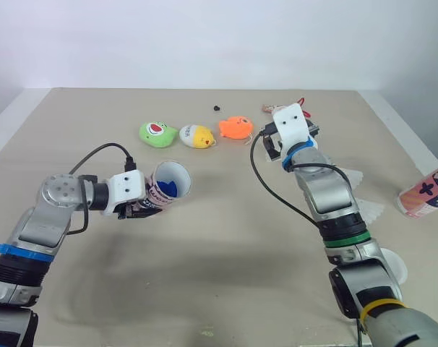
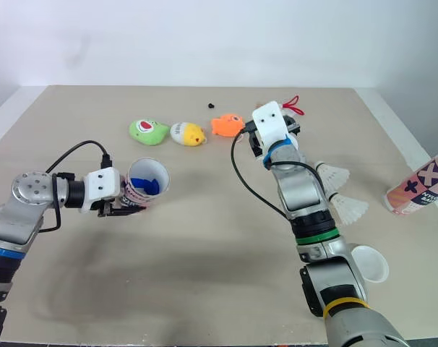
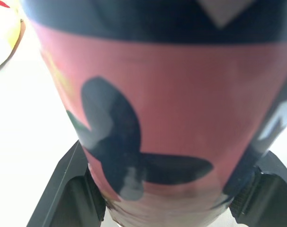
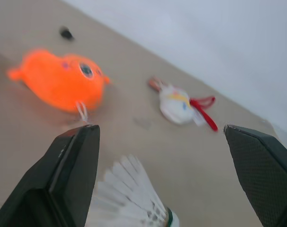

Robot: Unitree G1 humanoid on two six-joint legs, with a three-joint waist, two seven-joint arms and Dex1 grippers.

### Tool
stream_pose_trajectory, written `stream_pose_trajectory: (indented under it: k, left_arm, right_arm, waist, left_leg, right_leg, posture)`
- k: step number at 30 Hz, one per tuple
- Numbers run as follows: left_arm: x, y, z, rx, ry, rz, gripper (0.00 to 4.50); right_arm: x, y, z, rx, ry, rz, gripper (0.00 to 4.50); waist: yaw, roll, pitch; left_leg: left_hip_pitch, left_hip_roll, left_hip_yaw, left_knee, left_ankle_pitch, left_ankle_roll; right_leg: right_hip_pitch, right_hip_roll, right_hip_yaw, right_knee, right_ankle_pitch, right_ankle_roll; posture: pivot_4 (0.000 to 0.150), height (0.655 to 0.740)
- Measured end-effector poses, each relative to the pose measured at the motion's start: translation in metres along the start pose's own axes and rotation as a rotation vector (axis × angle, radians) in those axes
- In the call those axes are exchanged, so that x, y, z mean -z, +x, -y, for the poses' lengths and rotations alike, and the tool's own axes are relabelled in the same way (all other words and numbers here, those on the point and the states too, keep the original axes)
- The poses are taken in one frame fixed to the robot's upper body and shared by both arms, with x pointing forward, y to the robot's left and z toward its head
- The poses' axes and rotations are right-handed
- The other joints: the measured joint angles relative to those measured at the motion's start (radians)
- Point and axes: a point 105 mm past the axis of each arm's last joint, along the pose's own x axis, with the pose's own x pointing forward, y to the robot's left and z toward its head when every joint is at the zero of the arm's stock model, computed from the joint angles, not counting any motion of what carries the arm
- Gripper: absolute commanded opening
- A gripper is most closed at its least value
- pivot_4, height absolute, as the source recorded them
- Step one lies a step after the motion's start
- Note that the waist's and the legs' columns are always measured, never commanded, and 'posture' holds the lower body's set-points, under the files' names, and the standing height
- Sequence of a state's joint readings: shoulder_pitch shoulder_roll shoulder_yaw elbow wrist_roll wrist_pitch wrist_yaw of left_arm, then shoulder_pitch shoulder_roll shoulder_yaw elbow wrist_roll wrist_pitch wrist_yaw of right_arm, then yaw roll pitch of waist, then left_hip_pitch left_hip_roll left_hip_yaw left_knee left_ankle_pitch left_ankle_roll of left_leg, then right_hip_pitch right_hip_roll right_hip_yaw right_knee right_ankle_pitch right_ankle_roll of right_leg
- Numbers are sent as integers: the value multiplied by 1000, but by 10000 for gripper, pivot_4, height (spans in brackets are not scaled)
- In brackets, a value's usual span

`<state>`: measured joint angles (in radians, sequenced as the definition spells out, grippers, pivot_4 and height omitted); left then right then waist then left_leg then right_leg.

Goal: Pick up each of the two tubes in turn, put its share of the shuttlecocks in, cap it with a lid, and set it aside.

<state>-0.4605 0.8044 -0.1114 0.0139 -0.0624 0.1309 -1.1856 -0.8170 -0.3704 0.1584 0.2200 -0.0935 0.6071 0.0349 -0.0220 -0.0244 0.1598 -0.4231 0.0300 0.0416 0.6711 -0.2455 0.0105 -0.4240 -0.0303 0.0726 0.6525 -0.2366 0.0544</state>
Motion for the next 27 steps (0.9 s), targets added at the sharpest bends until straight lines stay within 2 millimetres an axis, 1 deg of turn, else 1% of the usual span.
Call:
stream_pose_trajectory:
  k: [5, 10, 13, 19, 22, 25, 27]
  left_arm:
    - [-2, -1, 4, 26, 4, -15, 25882]
    - [-3, -3, 7, 52, 1, -34, 25882]
    - [-5, -3, 9, 58, -2, -31, 25882]
    - [-5, -3, 10, 62, -19, -30, 25882]
    - [-5, -3, 10, 66, -29, -31, 25882]
    - [-5, -3, 11, 72, -31, -29, 25882]
    - [-5, -3, 11, 75, -31, -29, 25882]
  right_arm:
    - [16, 6, -3, 24, -37, -47, 45000]
    - [17, 6, -6, 30, -51, -51, 45000]
    - [20, -1, -4, 22, -61, -49, 45000]
    - [26, -25, 5, -21, -121, -46, 45000]
    - [36, -35, 2, -51, -133, -72, 45000]
    - [38, -36, 1, -51, -128, -82, 45000]
    - [30, -34, 1, -48, -112, -62, 45000]
  waist:
    - [-2, 0, 0]
    - [-4, 0, 0]
    - [-2, 0, 0]
    - [-1, 0, 0]
    - [-2, 0, 0]
    - [-2, 0, 0]
    - [-2, 1, 0]
  left_leg:
    - [0, 0, 0, 0, 0, 0]
    - [0, 0, 0, 0, 0, 0]
    - [0, 0, -1, 0, 0, 0]
    - [0, 0, -1, 0, 0, 0]
    - [0, 0, -1, 0, 0, 0]
    - [0, 0, -1, 0, 0, 0]
    - [0, 0, -1, 1, 0, 0]
  right_leg:
    - [0, 0, 0, 0, 0, 0]
    - [0, 1, 0, 0, 0, 0]
    - [0, 0, 0, 0, 0, 0]
    - [0, 0, 0, 0, 0, 0]
    - [0, 1, 0, 0, 0, 0]
    - [0, 1, 0, 1, 0, 0]
    - [0, 1, 0, 1, 0, 0]
  posture:
    - [1500, 7400]
    - [1500, 7400]
    - [1500, 7400]
    - [1500, 7400]
    - [1500, 7400]
    - [1500, 7400]
    - [1500, 7400]
